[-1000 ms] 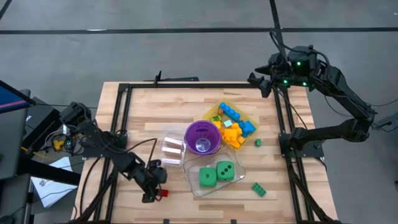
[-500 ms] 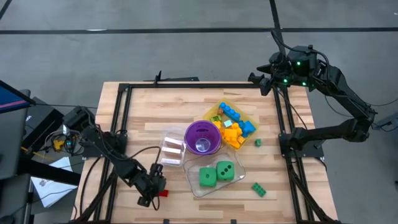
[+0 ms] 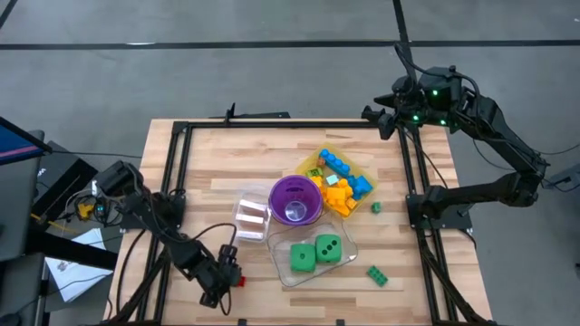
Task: Pick & Place Toys
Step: Put the red game piece into the yellow bin
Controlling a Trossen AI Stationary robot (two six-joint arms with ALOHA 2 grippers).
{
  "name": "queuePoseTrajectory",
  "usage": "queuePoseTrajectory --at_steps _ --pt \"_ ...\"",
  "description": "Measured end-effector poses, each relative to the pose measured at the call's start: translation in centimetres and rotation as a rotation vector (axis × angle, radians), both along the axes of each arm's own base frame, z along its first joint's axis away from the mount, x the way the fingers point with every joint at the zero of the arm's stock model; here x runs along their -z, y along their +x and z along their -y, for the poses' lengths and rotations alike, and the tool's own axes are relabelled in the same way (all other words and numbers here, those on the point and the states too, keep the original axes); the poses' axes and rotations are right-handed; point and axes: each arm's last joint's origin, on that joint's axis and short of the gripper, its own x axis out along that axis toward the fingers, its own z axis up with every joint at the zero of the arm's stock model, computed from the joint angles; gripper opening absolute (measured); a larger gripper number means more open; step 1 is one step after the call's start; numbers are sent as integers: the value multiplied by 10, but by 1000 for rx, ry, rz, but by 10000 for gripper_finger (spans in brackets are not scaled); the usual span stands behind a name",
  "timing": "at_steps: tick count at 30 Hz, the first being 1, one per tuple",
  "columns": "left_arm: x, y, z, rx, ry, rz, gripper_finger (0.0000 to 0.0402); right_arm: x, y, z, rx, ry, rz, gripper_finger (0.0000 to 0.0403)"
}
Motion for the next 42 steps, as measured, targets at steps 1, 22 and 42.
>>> queuePoseTrajectory --at_steps 1,22,42 --pt "2 0 1 0 -1 -1 262 0 0 0 0 0 0 311" --pt "10 6 10 -172 -140 -35 125 0 0 0 4 10 0 311" --pt "-81 -15 -38 -329 -371 60 125 1 6 -12 -118 -46 -35 311"
